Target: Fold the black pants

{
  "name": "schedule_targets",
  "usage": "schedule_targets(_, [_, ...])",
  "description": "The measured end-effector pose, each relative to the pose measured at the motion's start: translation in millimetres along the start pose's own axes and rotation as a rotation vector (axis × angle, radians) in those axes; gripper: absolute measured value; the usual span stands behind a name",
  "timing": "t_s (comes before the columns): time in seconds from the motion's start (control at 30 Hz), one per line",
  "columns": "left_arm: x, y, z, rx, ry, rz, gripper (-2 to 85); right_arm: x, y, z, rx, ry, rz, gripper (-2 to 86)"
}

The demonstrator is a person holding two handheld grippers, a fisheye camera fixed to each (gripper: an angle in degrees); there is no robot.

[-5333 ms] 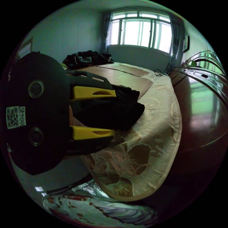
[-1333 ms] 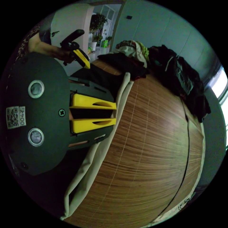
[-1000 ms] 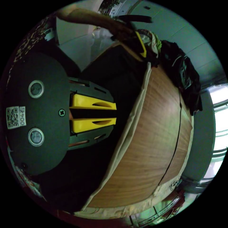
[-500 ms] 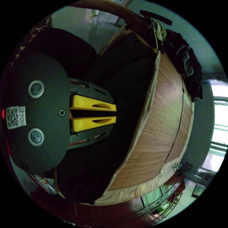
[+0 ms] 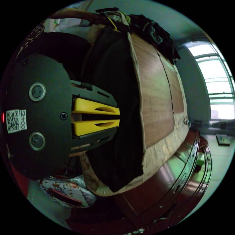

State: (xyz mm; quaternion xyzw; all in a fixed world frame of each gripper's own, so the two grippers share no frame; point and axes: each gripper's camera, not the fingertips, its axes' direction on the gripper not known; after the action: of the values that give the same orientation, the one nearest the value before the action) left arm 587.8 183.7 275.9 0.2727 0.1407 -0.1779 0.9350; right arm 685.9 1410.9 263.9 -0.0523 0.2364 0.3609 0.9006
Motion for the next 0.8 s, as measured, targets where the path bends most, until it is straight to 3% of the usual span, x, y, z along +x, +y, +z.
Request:
schedule_targets(0.23, [48.0,-37.9,26.5,-0.028,0.067,0.051,0.4,174.7,-34.7,5.2,0.011,-0.001,0.205,9.5])
schedule_targets(0.37, [69.2,-40.8,49.2,-0.08,0.02,0.079,0.3,264.3,-47.0,28.2,-0.139,-0.046,0.242,10.8])
schedule_targets(0.57, [95.0,-42.5,76.3,-0.188,-0.048,0.132,0.3,351.0,-49.9,56.8,-0.236,-0.222,0.276,12.7])
schedule_targets(0.8, [109.3,-41.4,84.5,-0.128,-0.051,0.078,0.1,392.4,-53.4,84.5,-0.327,-0.272,0.174,14.4])
